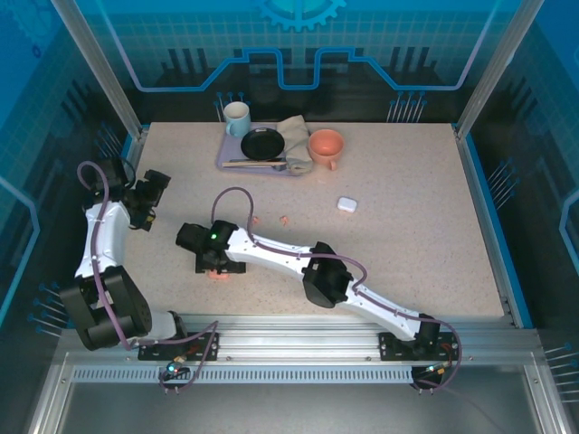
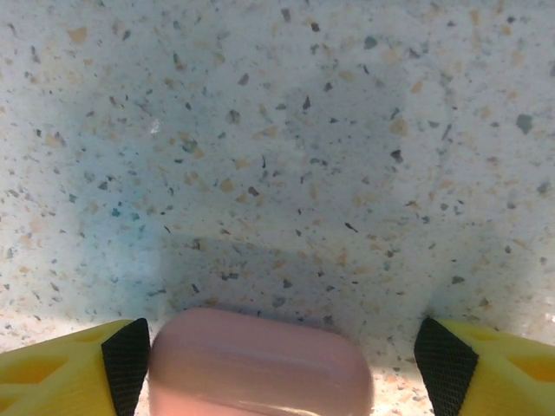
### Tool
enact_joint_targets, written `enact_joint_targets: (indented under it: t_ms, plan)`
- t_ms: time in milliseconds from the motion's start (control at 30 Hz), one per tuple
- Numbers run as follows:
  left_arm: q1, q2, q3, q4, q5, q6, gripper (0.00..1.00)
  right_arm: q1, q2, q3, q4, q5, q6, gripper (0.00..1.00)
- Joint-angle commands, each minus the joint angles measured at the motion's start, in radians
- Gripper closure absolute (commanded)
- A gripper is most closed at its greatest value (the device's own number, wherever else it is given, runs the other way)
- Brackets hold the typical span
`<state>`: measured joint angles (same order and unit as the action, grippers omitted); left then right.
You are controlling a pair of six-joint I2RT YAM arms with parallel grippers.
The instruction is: Insert the wireless bluetooth earbuds into the charging case
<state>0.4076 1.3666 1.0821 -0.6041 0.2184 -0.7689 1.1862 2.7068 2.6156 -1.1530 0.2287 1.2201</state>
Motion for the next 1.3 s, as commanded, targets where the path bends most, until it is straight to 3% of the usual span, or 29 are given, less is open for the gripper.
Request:
enact_joint_targets:
  t_ms: [0, 233, 767, 1033, 1267]
  plan:
    - [0.012, 0.014, -0.024, 0.024, 0.055, -0.001, 0.01, 0.032, 0.034, 0.028, -0.084, 0.004, 0.051, 0.18]
    - [0.013, 0.009, -0.04, 0.036, 0.068, -0.002, 0.01, 0.027, 0.002, -0.012, -0.14, 0.024, 0.067, 0.24]
    - [0.003, -0.037, -0.087, 0.124, 0.196, -0.014, 0.01, -0.074, -0.316, -0.506, -0.04, 0.066, 0.047, 0.41]
    - [-0.135, -0.075, -0.106, 0.159, 0.209, 0.008, 0.01, -0.185, -0.561, -0.881, 0.06, 0.117, -0.013, 0.43]
    - [-0.294, -0.103, -0.147, 0.222, 0.168, -0.025, 0.01, -0.317, -0.733, -1.187, 0.198, 0.073, -0.085, 0.42]
